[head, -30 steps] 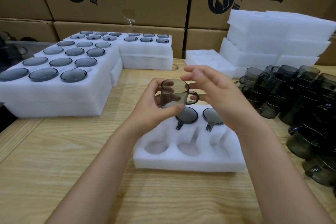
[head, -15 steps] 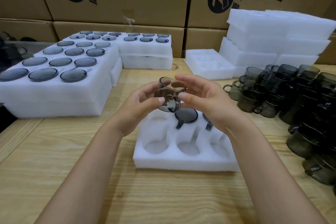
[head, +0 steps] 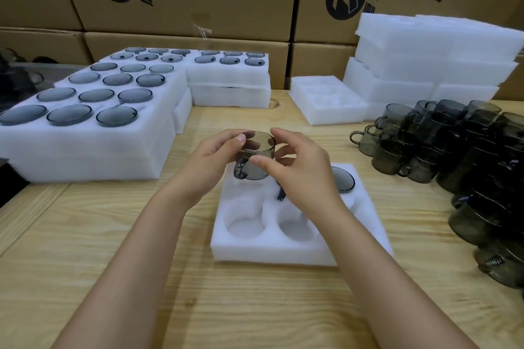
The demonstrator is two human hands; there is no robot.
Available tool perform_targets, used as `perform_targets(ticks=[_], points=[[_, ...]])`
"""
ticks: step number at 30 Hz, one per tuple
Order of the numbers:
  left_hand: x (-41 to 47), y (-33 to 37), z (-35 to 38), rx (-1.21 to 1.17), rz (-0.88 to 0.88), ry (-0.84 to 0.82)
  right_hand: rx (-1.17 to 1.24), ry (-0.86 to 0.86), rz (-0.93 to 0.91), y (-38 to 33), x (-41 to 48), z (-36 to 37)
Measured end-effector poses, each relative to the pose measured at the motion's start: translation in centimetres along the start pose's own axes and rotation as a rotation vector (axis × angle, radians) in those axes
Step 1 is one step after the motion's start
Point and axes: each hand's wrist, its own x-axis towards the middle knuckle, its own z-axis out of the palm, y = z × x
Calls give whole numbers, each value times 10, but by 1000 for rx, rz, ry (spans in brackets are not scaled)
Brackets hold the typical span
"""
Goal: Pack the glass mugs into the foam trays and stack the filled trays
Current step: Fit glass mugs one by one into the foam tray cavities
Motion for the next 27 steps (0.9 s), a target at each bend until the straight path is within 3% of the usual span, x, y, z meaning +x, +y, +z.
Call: perform_targets(ticks=[13, 27], points=[[-5, -10, -9, 121, 10, -44, -42, -144, 18, 11, -1, 4], [-7, -30, -12, 119, -63, -101, -481, -245, -63, 21, -3, 11]])
